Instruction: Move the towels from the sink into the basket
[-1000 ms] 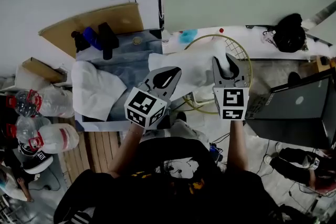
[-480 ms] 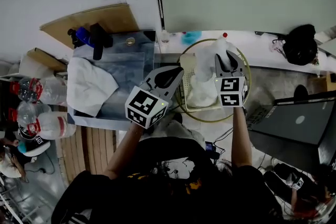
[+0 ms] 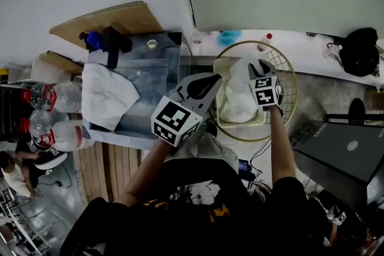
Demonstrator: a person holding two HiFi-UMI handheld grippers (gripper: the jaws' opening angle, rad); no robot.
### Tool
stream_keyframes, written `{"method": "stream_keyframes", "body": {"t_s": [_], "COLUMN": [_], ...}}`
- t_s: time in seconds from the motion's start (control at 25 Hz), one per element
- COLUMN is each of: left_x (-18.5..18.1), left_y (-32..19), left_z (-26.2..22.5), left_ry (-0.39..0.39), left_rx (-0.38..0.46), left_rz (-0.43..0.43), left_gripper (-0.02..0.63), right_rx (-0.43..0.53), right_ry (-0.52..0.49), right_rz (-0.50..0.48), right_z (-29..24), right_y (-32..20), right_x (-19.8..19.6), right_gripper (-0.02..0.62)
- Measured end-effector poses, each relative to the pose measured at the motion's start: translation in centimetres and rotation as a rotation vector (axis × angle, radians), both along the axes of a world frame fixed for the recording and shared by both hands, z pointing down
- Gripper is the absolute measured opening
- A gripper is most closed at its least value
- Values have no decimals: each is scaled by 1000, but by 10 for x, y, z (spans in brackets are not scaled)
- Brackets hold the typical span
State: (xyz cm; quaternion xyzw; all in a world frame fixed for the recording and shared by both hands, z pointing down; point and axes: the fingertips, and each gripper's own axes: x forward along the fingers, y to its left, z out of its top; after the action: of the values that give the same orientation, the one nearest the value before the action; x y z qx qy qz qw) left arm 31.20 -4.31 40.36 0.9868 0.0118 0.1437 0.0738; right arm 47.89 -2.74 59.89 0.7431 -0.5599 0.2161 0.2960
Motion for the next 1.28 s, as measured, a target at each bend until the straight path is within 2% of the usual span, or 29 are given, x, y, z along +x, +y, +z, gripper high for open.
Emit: {"method": "stream_keyframes", "body": {"t_s": [0.2,0.32,0.36,0.44,0.64,0.88,0.96,1.08,1.28], "left_x": [1,-1,-2,-3,-7,-18,-25,-41,-84], "left_y": [-7,-10,-12,-14,-14,-13,-16,-21,-33], "left_z": [14,22,25,28,31,22,18,11,0], "left_ry": [-45,-66,-74,-86,-88,-60,-47,-24,2], "left_rx": [2,-3,-4,-5,-8,-13,-14,-14,-13], "left_rz": [-28,-42,-48,-57,-65,-78,-90,-115,-163], "left_gripper": [9,9,9,9,11,9,9,11,11], "right_rx": [-193,-253,-263,-264,-121,114,180,259,360], "right_ry": [-86,-162,-190,-244,-281,-241,-220,-200,-202], "right_rz": [-8,68,100,151,168,138,120,75,-1], "right_z": [91,135,145,156,125,29,-4,-49,-107], "right_y": [-2,8,12,21,16,0,-6,-14,-27], "right_x": [-4,-1,1,3,6,-9,-20,-44,-103], "right_gripper": [139,152,175,267,276,213,188,185,185]}}
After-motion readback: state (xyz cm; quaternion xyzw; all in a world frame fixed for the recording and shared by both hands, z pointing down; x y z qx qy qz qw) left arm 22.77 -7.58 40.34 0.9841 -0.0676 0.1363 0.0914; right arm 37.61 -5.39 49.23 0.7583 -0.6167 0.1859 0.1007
